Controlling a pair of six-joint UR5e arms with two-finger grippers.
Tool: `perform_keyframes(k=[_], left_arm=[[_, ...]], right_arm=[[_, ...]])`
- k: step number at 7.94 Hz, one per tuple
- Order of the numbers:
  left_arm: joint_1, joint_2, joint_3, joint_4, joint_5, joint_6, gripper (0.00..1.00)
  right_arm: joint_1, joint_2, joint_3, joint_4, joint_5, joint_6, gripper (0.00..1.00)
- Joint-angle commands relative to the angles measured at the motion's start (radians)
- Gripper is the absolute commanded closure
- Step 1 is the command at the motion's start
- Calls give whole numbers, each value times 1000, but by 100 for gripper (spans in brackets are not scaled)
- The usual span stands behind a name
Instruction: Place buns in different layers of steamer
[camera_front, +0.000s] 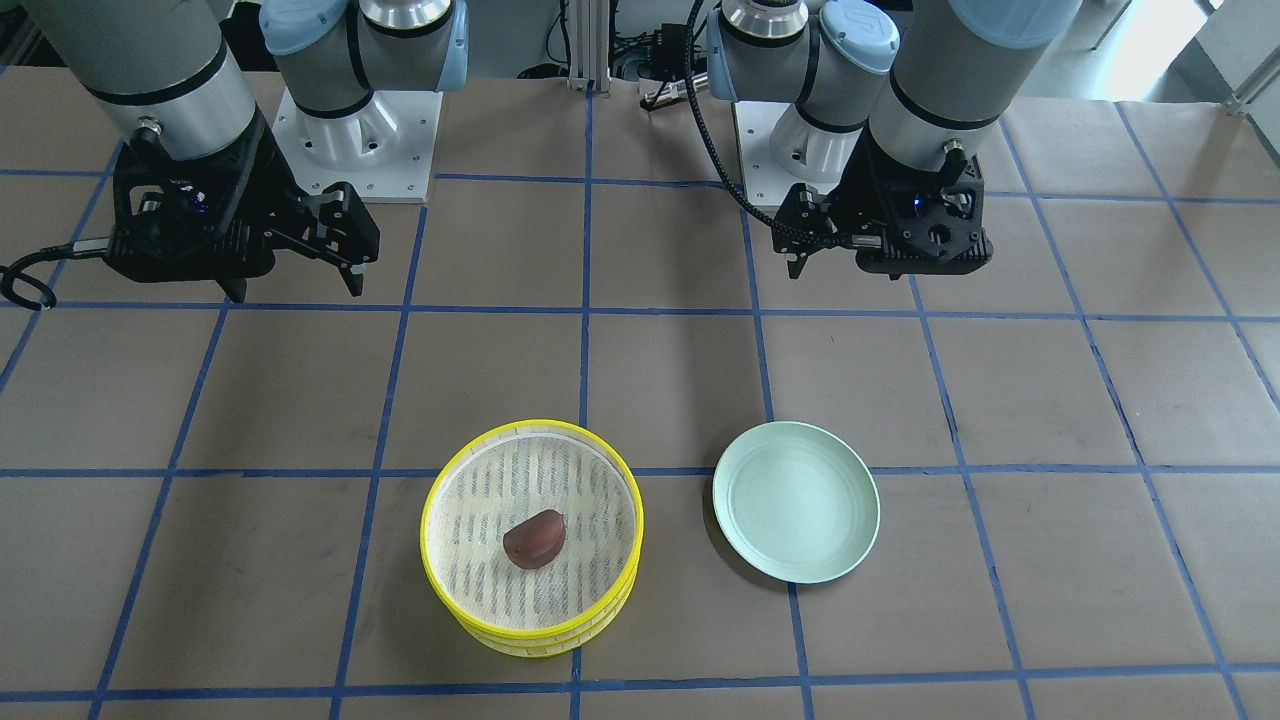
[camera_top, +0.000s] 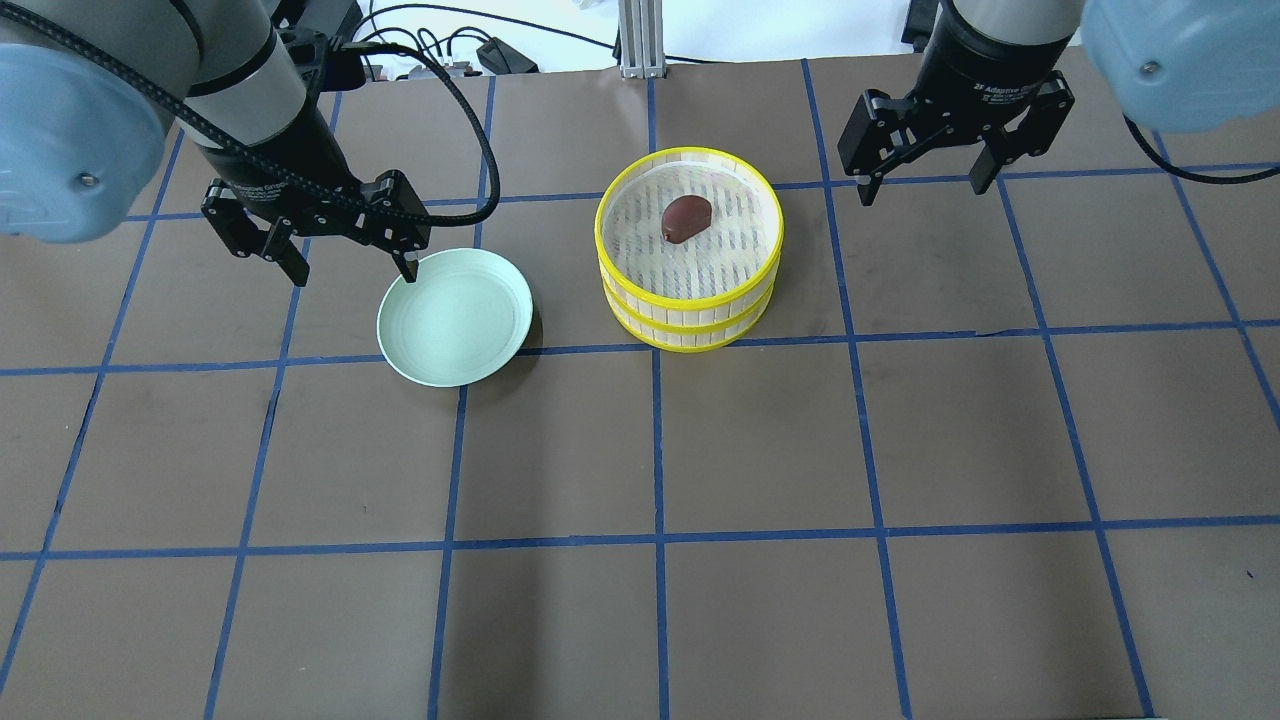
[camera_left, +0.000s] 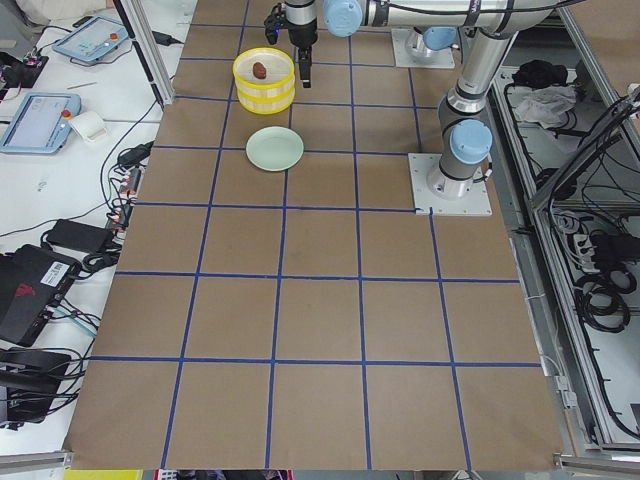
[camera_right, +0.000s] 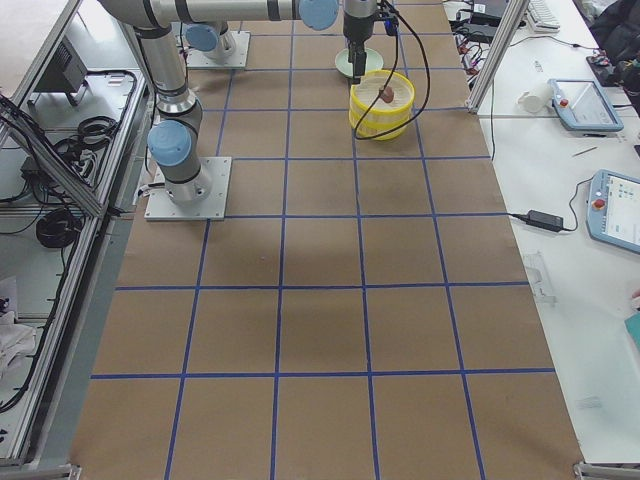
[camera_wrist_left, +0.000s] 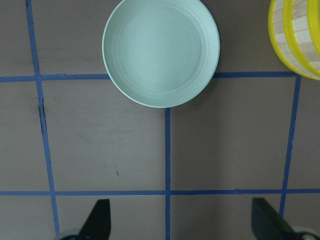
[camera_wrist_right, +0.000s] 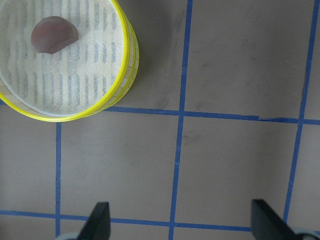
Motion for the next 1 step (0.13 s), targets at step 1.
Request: perform_keyframes(k=[1], left_arm=[[0,1,-6,-6,3,0,0]], right_arm=[[-4,1,0,0,-2,-3,0]])
